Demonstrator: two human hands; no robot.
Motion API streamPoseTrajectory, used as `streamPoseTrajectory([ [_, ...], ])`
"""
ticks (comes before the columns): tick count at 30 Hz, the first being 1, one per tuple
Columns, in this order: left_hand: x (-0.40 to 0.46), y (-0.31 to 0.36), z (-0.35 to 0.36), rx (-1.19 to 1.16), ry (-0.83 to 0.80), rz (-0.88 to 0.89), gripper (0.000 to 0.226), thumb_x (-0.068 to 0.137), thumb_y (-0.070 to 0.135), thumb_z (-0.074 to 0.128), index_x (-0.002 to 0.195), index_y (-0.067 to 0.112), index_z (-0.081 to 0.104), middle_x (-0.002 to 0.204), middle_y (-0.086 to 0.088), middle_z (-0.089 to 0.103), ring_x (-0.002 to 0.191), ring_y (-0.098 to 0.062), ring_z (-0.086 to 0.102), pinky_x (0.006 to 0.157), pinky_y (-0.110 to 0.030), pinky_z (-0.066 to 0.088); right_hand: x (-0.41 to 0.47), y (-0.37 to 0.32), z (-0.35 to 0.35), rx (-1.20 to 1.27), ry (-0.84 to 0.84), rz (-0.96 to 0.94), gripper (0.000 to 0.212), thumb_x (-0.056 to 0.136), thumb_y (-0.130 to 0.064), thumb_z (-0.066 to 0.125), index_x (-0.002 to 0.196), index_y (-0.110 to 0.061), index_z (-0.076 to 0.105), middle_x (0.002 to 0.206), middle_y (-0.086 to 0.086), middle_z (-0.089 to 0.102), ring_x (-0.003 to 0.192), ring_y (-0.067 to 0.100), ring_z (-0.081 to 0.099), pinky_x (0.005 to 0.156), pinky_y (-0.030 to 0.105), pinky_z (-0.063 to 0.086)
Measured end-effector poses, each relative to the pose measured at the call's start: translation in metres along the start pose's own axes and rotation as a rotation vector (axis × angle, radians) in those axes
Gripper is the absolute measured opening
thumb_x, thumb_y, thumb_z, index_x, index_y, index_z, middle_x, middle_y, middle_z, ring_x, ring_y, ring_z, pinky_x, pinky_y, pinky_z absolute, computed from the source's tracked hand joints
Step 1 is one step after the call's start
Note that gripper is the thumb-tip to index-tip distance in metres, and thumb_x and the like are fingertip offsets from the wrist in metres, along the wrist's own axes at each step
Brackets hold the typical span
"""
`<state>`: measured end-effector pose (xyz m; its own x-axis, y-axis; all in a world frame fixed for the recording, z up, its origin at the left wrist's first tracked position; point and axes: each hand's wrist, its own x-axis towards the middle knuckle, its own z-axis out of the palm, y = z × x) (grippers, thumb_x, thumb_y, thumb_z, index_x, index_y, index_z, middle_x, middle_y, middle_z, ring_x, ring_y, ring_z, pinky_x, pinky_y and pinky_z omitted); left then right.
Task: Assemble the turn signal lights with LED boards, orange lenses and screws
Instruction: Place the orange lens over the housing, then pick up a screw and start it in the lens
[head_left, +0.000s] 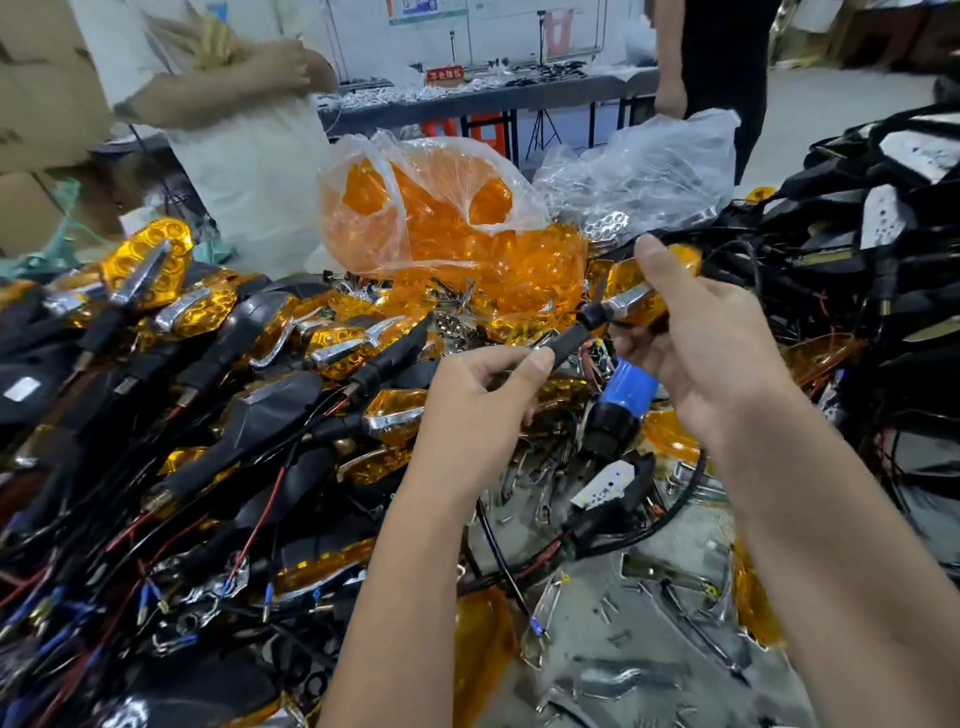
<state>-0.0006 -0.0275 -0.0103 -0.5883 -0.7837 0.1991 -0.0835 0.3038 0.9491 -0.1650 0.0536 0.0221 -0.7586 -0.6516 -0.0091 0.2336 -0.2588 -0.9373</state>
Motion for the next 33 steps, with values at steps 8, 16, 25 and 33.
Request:
streamPoseTrajectory([
  [8, -0.004, 0.058, -0.076, 0.067, 0.121, -0.031, 0.038, 0.101, 0.039, 0.066, 0.089, 0.004, 0.075, 0.056, 0.001, 0.043, 0.039, -0.009, 0.03, 0.042, -0.025, 0.045, -0.01, 0.004, 0.064, 0.004, -0.09, 0.049, 0.043, 0.089, -0.05, 0.077, 0.107, -0.012, 0.068, 0.081, 0.005, 0.065, 0.051, 0.012, 0.055, 0.043, 0.024, 0.043],
  [16, -0.055, 0.063, -0.205, 0.681, 0.617, 0.043, 0.026, 0.09, 0.047, 0.071, 0.077, 0.026, 0.078, 0.059, 0.002, 0.066, 0.056, -0.014, 0.057, 0.056, -0.031, 0.04, -0.041, 0.025, 0.204, -0.059, -0.42, -0.048, 0.024, 0.091, -0.044, 0.078, 0.087, -0.025, 0.064, 0.084, 0.003, 0.067, 0.056, 0.016, 0.067, 0.046, 0.025, 0.05],
  [25, -0.069, 0.012, -0.194, 0.9, 0.876, -0.092, 0.025, 0.097, 0.026, 0.068, 0.12, 0.028, 0.077, 0.107, -0.001, 0.072, 0.117, -0.03, 0.051, 0.089, -0.024, 0.034, -0.029, 0.057, 0.256, -0.621, -0.322, -0.289, 0.07, 0.08, -0.074, 0.072, 0.122, -0.018, 0.068, 0.115, -0.001, 0.07, 0.106, 0.019, 0.064, 0.089, 0.035, 0.053],
  [33, -0.047, 0.044, -0.134, 0.78, 1.042, 0.106, 0.016, 0.088, 0.019, 0.067, 0.101, 0.021, 0.076, 0.113, -0.004, 0.059, 0.116, -0.029, 0.048, 0.089, -0.006, 0.02, -0.021, 0.044, 0.219, -0.467, -0.358, -0.144, 0.048, 0.091, -0.065, 0.065, 0.11, -0.022, 0.061, 0.104, -0.004, 0.066, 0.097, 0.02, 0.065, 0.085, 0.04, 0.053],
])
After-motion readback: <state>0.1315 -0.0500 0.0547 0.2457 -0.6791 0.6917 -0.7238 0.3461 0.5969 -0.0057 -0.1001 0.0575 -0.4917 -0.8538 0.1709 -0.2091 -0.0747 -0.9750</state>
